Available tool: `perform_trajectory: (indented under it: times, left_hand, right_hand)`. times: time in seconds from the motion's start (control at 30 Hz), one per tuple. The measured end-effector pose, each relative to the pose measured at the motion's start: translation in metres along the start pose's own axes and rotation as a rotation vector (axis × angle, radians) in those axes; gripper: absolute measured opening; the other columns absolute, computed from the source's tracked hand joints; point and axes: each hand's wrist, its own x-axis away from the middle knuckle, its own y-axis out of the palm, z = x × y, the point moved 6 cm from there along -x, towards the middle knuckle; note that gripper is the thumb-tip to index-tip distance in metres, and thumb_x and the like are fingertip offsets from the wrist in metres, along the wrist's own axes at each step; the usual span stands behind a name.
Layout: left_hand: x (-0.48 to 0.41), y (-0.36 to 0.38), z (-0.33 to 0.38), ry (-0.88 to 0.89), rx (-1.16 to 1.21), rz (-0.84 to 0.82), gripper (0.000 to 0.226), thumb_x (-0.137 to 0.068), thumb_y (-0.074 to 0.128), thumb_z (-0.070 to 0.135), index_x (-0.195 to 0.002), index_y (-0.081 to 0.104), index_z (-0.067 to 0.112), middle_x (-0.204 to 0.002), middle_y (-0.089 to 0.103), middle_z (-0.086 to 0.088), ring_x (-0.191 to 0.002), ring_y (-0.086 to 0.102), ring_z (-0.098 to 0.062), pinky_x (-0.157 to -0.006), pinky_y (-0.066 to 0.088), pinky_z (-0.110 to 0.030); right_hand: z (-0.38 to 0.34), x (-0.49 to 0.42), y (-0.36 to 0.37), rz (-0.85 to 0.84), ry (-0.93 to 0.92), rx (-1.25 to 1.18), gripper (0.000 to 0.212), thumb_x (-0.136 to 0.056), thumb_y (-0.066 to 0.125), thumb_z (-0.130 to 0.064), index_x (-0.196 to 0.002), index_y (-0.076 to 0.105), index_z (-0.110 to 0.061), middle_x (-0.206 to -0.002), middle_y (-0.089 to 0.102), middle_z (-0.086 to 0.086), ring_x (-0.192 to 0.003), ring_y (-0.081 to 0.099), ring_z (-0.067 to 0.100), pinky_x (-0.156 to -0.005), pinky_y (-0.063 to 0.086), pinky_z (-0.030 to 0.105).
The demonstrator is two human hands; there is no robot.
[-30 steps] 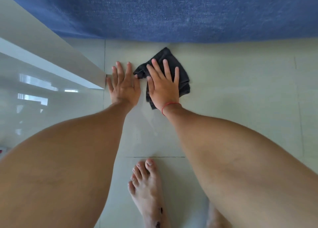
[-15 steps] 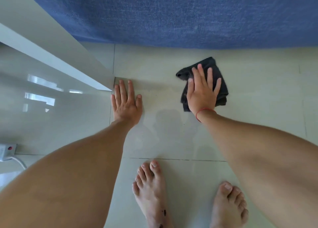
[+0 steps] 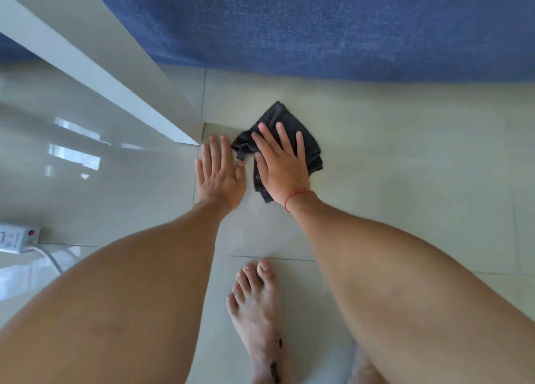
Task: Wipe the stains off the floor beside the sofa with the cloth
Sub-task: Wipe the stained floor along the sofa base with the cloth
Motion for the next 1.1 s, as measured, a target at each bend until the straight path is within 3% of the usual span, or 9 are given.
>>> perform_trajectory:
  times: [0.1, 0.2, 0.33, 0.5, 0.67, 0.8, 0.9, 1.0, 1.1]
  left_hand:
    - [0.02, 0.005, -0.012, -0.116, 0.039, 0.05, 0.065, -0.102, 0.02, 0.036, -0.153, -0.013, 0.015, -0.16, -0.019, -0.006, -0.148, -0.017, -0.021, -0.119, -0.01, -0.041]
    - [0.016, 0.002, -0.026, -0.263, 0.107, 0.079, 0.065, -0.101, 0.021, 0.038, -0.153, -0.013, 0.016, -0.16, -0.02, -0.007, -0.148, -0.018, -0.021, -0.119, -0.012, -0.044]
    - [0.009, 0.005, -0.029, -0.286, 0.133, 0.047, 0.065, -0.101, 0.021, 0.039, -0.153, -0.013, 0.02, -0.16, -0.022, -0.005, -0.148, -0.02, -0.02, -0.118, -0.013, -0.043]
    - [0.004, 0.006, -0.032, -0.287, 0.141, -0.041, 0.066, -0.101, 0.02, 0.04, -0.152, -0.018, 0.023, -0.157, -0.029, -0.004, -0.146, -0.026, -0.019, -0.116, -0.017, -0.043]
    - [0.004, 0.005, -0.031, -0.282, 0.158, -0.068, 0.067, -0.1, 0.021, 0.039, -0.151, -0.019, 0.024, -0.157, -0.03, -0.002, -0.145, -0.027, -0.019, -0.116, -0.018, -0.042]
    - [0.007, 0.001, -0.033, -0.26, 0.149, -0.046, 0.066, -0.1, 0.02, 0.039, -0.152, -0.016, 0.022, -0.158, -0.027, -0.003, -0.146, -0.025, -0.02, -0.117, -0.016, -0.042]
    - [0.017, -0.005, -0.015, -0.211, 0.13, 0.106, 0.064, -0.101, 0.019, 0.044, -0.155, 0.001, 0.015, -0.162, -0.008, -0.008, -0.149, -0.011, -0.023, -0.12, -0.008, -0.042]
    - [0.025, -0.011, 0.029, -0.173, 0.107, 0.27, 0.055, -0.1, 0.026, 0.042, -0.146, 0.031, 0.011, -0.15, 0.029, -0.013, -0.138, 0.026, -0.03, -0.114, 0.018, -0.043]
    - [0.02, -0.009, 0.071, -0.079, 0.112, 0.276, 0.043, -0.099, 0.031, 0.04, -0.124, 0.054, 0.013, -0.124, 0.053, -0.009, -0.116, 0.047, -0.028, -0.099, 0.031, -0.04]
  right_hand:
    - [0.019, 0.018, -0.007, -0.027, -0.027, -0.006, 0.043, -0.102, 0.034, -0.031, -0.144, 0.038, -0.026, -0.156, 0.029, -0.01, -0.147, 0.018, 0.021, -0.12, 0.004, 0.048]
    - [0.058, 0.029, -0.019, -0.015, 0.09, -0.009, 0.043, -0.103, 0.029, -0.032, -0.146, 0.034, -0.027, -0.158, 0.023, -0.012, -0.149, 0.011, 0.017, -0.12, 0.0, 0.044]
    - [0.091, 0.003, -0.034, 0.05, 0.272, -0.012, 0.045, -0.103, 0.025, -0.034, -0.148, 0.029, -0.03, -0.159, 0.017, -0.014, -0.149, 0.006, 0.016, -0.119, -0.002, 0.048]
    - [0.058, -0.048, -0.025, 0.131, 0.455, -0.047, 0.049, -0.101, 0.026, -0.035, -0.149, 0.025, -0.029, -0.161, 0.014, -0.01, -0.149, 0.003, 0.025, -0.115, -0.005, 0.058]
    - [-0.016, -0.04, -0.001, 0.051, 0.147, -0.013, 0.047, -0.1, 0.031, -0.034, -0.147, 0.031, -0.03, -0.159, 0.021, -0.011, -0.149, 0.01, 0.023, -0.117, -0.002, 0.055]
    - [-0.018, -0.004, 0.004, -0.061, -0.131, 0.015, 0.044, -0.099, 0.035, -0.033, -0.143, 0.04, -0.027, -0.155, 0.032, -0.009, -0.146, 0.022, 0.023, -0.118, 0.007, 0.051]
    - [0.022, 0.021, -0.007, -0.064, -0.208, 0.028, 0.044, -0.099, 0.032, -0.034, -0.142, 0.042, -0.026, -0.154, 0.034, -0.011, -0.146, 0.023, 0.019, -0.12, 0.009, 0.045]
    - [0.071, 0.028, -0.023, 0.007, 0.053, -0.032, 0.044, -0.102, 0.03, -0.033, -0.146, 0.034, -0.028, -0.157, 0.023, -0.014, -0.149, 0.012, 0.015, -0.12, -0.001, 0.042]
    - [0.1, 0.019, -0.039, 0.099, 0.339, -0.152, 0.046, -0.102, 0.028, -0.035, -0.148, 0.031, -0.029, -0.159, 0.017, -0.014, -0.149, 0.005, 0.014, -0.119, -0.005, 0.043]
